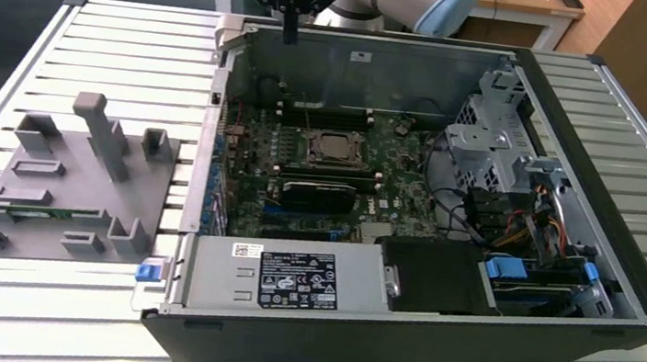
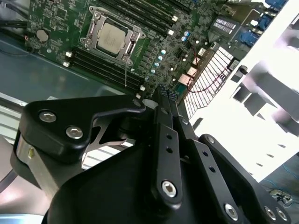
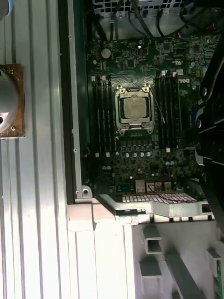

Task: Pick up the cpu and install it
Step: 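Install the first cpu locking lever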

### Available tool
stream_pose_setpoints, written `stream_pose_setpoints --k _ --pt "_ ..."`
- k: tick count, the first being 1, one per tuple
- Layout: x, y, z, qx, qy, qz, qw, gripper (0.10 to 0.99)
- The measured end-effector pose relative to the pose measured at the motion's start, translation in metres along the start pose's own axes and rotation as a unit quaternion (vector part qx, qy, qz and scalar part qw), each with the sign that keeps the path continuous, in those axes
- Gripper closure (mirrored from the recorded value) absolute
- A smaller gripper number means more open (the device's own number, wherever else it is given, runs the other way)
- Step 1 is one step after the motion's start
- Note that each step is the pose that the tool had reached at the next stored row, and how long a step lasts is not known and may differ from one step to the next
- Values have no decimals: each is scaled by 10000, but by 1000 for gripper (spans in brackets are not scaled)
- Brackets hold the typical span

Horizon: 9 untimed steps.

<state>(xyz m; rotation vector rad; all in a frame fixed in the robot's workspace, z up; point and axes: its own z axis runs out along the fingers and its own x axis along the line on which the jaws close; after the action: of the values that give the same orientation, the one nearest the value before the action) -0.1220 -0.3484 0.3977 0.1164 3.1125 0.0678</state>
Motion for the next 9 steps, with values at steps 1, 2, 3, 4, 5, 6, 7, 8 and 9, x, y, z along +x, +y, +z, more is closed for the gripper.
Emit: stream_pose_setpoints --k 1,2,3,4,5,6,7,8,9 --pt "1 5 10 1 1 0 10000 965" --pt "2 15 23 1 1 1 10000 965" --pt "3 26 34 1 0 1 10000 965" --pt "4 34 47 0 1 0 10000 965" --pt "8 57 125 -1 0 0 10000 965" --pt "8 57 141 0 0 0 10000 965" --pt "8 57 156 1 1 1 10000 965" --pt "9 57 176 2 0 1 10000 965" --pt "9 57 181 2 1 0 10000 965"
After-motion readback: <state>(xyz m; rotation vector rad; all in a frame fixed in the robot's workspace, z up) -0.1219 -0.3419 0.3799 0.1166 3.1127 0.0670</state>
